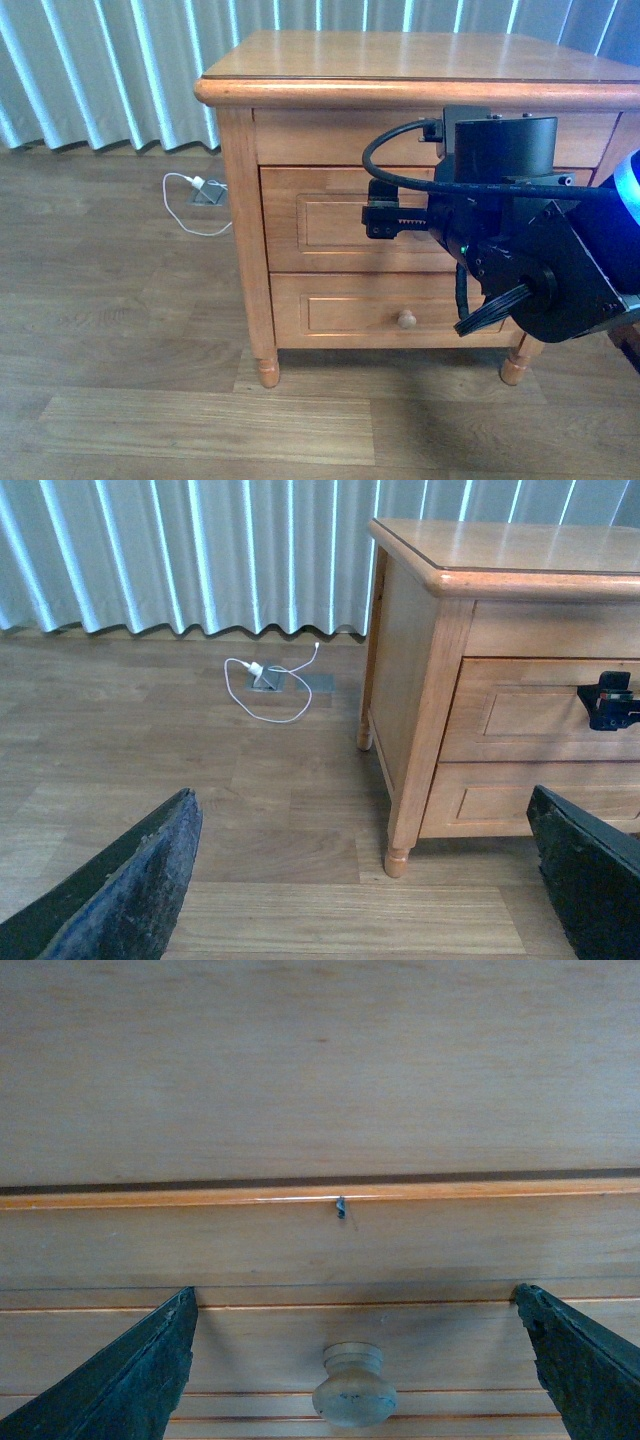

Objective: Put charger into drawer

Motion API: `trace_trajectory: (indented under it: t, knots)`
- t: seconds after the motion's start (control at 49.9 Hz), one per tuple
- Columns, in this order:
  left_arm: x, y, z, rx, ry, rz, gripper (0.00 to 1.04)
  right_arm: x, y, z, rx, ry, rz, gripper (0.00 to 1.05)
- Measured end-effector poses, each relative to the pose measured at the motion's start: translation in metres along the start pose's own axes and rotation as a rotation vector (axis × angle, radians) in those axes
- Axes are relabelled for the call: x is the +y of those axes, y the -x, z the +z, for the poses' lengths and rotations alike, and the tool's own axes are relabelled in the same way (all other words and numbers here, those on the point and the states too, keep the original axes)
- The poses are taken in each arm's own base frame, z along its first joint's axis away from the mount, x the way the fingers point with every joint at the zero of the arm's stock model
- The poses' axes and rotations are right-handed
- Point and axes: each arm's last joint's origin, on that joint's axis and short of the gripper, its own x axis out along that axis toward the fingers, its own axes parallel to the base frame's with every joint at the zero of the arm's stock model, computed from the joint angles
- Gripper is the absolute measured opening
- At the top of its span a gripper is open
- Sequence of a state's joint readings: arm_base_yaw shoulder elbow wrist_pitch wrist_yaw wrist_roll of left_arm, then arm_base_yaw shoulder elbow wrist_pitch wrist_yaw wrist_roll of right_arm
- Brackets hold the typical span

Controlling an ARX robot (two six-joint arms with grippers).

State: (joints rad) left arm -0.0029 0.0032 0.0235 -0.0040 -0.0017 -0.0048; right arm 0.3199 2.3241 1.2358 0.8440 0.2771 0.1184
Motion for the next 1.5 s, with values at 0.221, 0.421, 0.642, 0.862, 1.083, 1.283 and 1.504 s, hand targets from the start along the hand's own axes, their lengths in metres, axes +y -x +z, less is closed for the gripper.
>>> trace_trajectory:
  t: [0.221,0.421,0.642,0.862,1.083,1.283,1.504]
  knots:
    - [0.000,0.000,0.000,0.000,0.000,0.000,0.99,-0.011,0.010,0.003,0.002,0.004,-0.002,0.96]
    - [0.000,0.000,0.000,0.000,0.000,0.000,0.99,-0.025,0.041,0.022,-0.008,0.006,0.032,0.96]
    - [0.000,0.000,0.000,0.000,0.000,0.000,0.99,-0.038,0.107,0.030,0.024,0.012,0.096,0.96]
    - [0.000,0.000,0.000,0.000,0.000,0.000,0.99,-0.061,0.178,0.042,0.110,-0.052,0.130,0.96]
    - [0.000,0.000,0.000,0.000,0.000,0.000,0.99,-0.081,0.241,0.045,0.130,-0.073,0.136,0.96]
    - [0.000,0.000,0.000,0.000,0.000,0.000,0.99,-0.094,0.285,0.042,0.102,-0.067,0.147,0.96]
    - [0.000,0.000,0.000,0.000,0.000,0.000,0.99,-0.110,0.328,0.030,0.016,-0.030,0.107,0.96]
